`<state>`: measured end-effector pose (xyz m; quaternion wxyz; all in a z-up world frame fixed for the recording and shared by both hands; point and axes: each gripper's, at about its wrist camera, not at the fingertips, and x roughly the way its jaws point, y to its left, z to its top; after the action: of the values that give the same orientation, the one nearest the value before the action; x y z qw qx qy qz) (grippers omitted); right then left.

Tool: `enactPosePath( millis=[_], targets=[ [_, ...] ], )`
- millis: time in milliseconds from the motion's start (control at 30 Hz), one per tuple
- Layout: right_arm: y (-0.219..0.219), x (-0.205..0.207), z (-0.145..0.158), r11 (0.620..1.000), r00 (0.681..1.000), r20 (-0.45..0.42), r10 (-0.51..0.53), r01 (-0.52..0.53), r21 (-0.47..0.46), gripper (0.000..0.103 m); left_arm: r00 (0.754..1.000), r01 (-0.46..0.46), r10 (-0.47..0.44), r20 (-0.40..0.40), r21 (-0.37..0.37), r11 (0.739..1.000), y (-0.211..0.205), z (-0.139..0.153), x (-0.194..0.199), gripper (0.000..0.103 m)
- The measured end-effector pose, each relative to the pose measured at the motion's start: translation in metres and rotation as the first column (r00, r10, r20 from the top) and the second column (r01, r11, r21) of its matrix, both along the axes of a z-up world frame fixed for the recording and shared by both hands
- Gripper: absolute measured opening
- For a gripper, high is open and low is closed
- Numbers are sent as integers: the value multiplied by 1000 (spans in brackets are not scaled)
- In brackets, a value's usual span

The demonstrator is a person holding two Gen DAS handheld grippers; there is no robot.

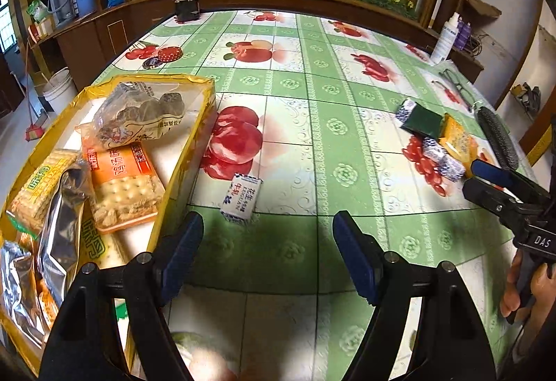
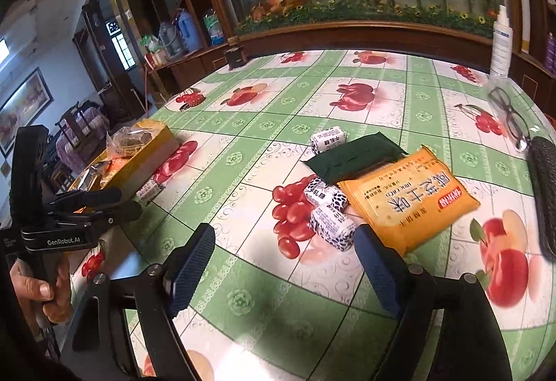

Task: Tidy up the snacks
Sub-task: 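Move both tools back toward the small white cartons on the table, then grasp a white milk-peanut carton with the left tool while the right tool grasps another carton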

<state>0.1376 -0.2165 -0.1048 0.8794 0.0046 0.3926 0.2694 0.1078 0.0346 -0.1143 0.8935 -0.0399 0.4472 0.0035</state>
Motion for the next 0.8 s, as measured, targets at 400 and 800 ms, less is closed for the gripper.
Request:
enactPosePath(
  millis=[400, 800],
  targets=[
    [11, 33, -20, 999, 997, -68, 31, -33, -30, 67, 998, 66, -63, -27, 182, 981, -30, -17, 24, 77],
    [13, 33, -22, 993, 998, -55, 3, -9, -114, 25, 999, 51, -49, -16, 137, 989, -34, -16, 21, 27]
  ],
)
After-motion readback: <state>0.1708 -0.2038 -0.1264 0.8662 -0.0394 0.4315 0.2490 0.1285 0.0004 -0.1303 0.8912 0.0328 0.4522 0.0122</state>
